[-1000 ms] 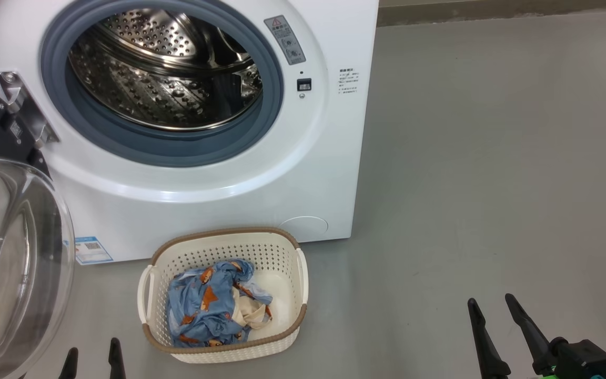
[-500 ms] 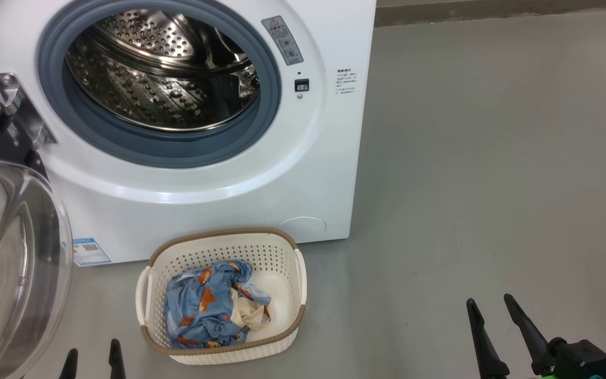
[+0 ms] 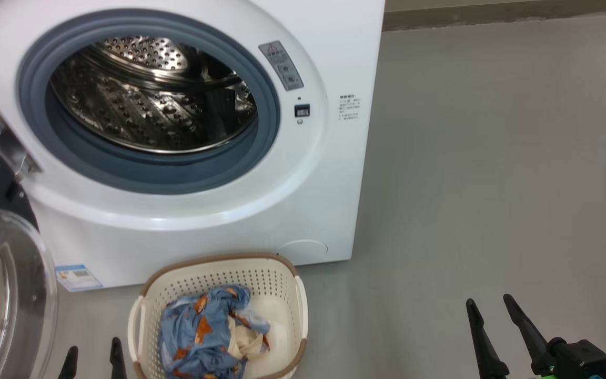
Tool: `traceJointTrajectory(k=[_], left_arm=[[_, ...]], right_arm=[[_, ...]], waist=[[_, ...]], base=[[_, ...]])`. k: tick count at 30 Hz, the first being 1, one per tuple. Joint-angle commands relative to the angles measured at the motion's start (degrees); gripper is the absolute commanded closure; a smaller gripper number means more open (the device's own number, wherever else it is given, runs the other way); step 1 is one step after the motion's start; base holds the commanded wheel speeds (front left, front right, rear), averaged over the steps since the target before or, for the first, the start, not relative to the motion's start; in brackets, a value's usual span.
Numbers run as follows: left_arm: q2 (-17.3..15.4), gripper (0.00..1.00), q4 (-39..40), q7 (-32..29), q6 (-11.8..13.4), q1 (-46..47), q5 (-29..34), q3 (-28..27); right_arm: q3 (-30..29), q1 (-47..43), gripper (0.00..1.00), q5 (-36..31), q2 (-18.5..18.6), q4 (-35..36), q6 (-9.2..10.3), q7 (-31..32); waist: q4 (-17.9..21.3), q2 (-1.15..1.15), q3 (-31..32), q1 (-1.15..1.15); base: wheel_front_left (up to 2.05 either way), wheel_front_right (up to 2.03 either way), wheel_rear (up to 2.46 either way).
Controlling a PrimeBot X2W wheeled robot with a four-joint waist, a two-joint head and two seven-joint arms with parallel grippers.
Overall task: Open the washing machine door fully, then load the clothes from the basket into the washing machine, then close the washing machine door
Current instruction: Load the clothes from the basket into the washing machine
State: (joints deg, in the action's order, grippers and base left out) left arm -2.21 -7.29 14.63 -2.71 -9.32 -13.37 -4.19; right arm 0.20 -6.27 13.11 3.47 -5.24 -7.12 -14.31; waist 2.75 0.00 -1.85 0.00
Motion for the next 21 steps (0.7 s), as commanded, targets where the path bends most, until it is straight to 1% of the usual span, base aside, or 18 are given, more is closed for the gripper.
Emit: traceJointTrajectory(k=[1, 5, 9, 21], left_arm=[[-0.66, 0.0, 1.64, 0.37, 0.47, 2.23, 1.21, -1.7], [-0.66, 0.0, 1.94, 0.37, 0.78, 2.21, 1.36, -1.35], [-0.66, 0.0, 1.92, 0.37, 0.81, 2.14, 1.15, -1.0], [-0.66, 0.0, 2.35, 0.37, 0.74, 2.35, 1.2, -0.9]], right_arm=[[1.43, 1.23, 0.0, -0.9, 0.32, 1.43, -0.36, -0.69], [1.46, 1.35, 0.0, -0.85, 0.36, 1.41, -0.36, -0.69], [1.56, 1.39, 0.0, -0.8, 0.43, 1.29, -0.36, -0.69], [1.8, 1.73, 0.0, -0.78, 0.41, 1.11, -0.36, -0.69]], waist=[[-0.08, 0.0, -0.08, 0.0], [-0.19, 0.0, -0.25, 0.0], [-0.32, 0.0, -0.36, 0.0], [-0.43, 0.0, -0.63, 0.0]], base=[[1.61, -1.61, 0.0], [1.27, -1.27, 0.0], [0.71, -0.71, 0.0], [0.08, -0.08, 0.0]])
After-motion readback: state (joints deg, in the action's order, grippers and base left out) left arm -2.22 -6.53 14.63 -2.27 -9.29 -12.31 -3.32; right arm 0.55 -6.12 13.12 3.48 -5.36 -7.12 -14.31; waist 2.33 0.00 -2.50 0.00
